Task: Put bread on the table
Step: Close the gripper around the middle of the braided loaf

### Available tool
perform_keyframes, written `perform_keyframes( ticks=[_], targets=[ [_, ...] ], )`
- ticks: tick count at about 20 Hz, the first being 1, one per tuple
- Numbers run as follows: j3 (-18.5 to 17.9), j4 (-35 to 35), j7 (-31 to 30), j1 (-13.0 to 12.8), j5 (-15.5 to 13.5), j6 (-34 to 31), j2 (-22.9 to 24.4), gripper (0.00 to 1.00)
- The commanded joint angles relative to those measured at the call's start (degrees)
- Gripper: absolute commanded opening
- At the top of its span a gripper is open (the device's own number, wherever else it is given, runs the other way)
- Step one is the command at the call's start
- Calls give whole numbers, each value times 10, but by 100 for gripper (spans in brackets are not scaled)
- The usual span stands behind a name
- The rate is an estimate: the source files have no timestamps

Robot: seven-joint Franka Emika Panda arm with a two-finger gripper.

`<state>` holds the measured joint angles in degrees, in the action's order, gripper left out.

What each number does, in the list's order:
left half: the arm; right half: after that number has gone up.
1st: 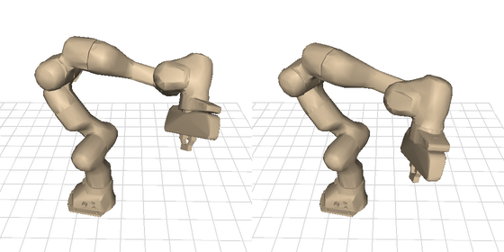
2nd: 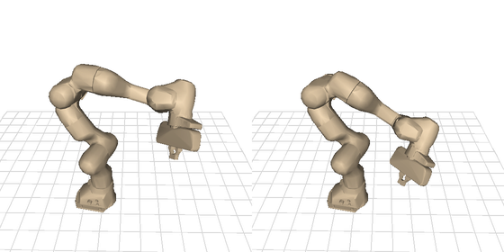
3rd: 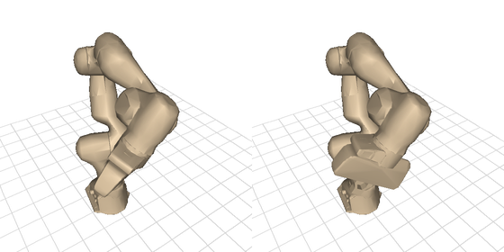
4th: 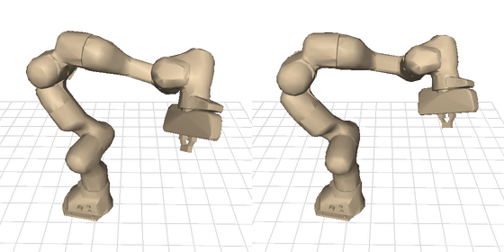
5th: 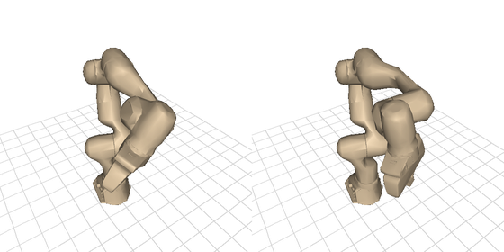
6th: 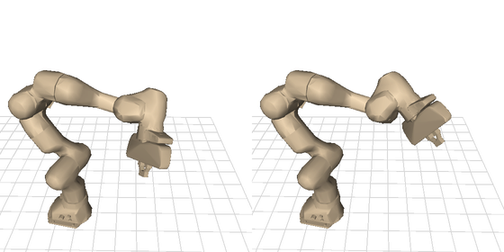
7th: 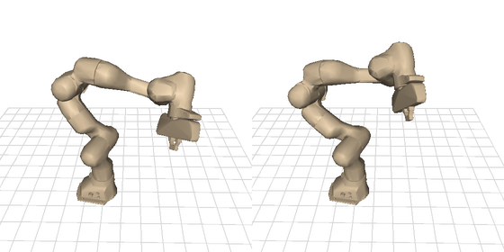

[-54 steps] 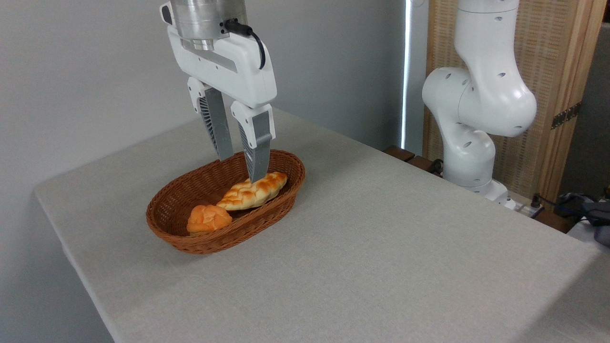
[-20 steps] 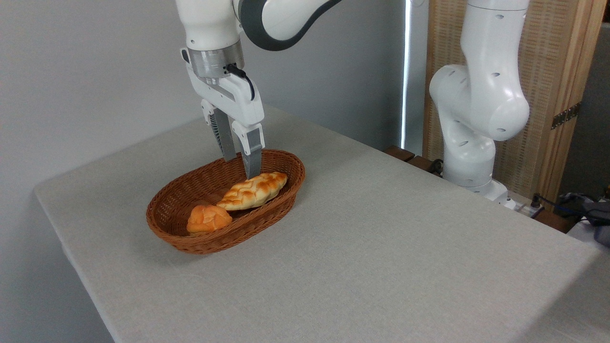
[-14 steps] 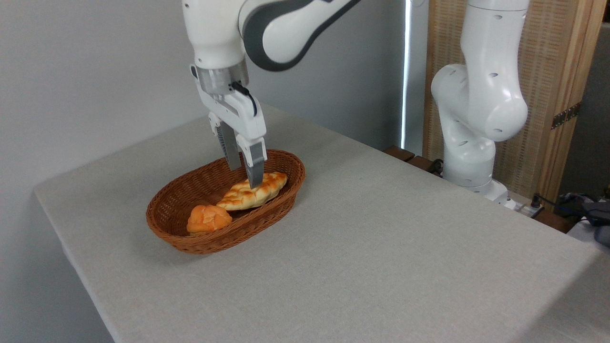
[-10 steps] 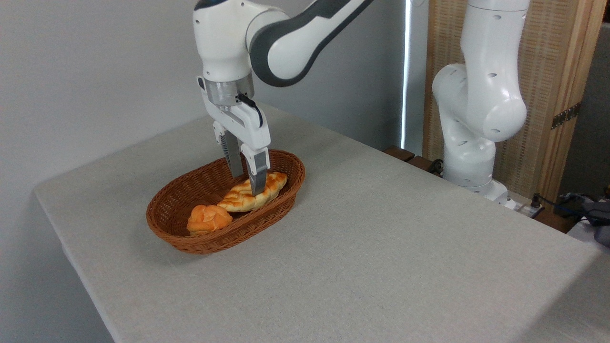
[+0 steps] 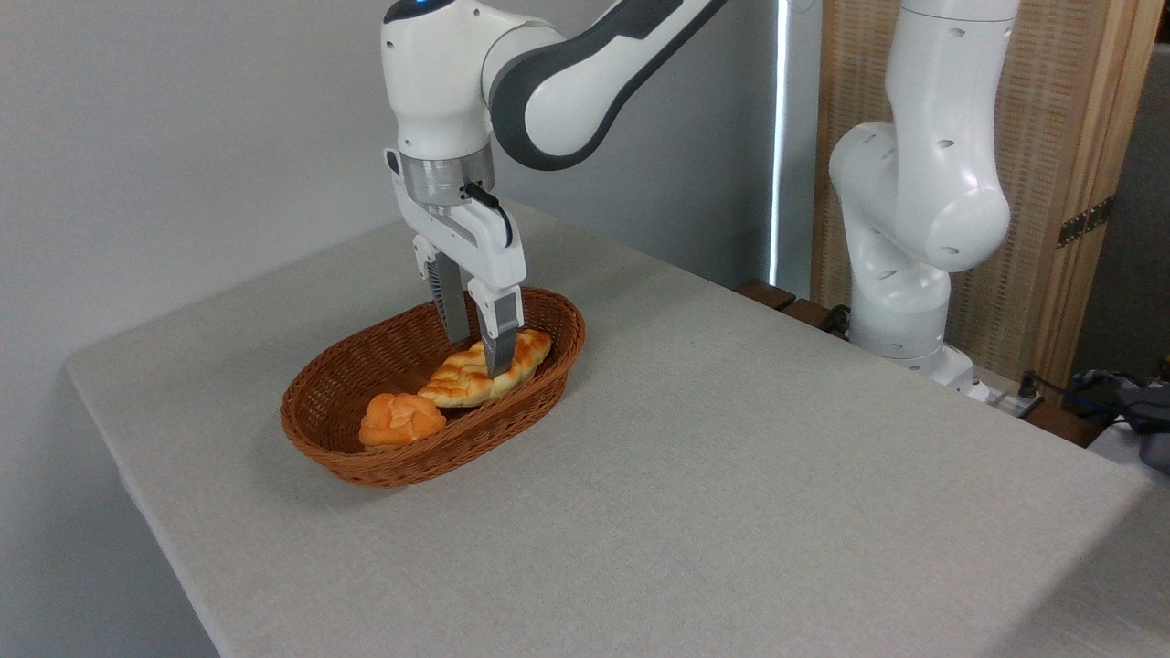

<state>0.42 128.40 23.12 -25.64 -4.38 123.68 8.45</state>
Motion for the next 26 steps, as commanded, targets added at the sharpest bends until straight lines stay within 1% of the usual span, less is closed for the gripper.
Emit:
perform_keyframes(
  ticks=[1,3,7,10,18,19,21,23,25,26],
  targets=[
    [-7,26,-38,-6,-8,6,13,100],
    [-9,23,-36,-2,-10,5,15,100],
    [-21,23,-19,-2,-8,0,20,100],
    [-21,23,-4,0,-6,-7,18,100],
    [-24,25,-5,0,-5,-5,2,100],
    [-24,24,-5,0,-5,-5,2,98],
    [-24,24,-4,0,-5,-5,2,73],
    [-24,24,3,0,-5,-5,2,55],
    [-24,24,4,0,-5,-5,2,46],
    [-24,24,4,0,-5,-6,2,46]
  ],
)
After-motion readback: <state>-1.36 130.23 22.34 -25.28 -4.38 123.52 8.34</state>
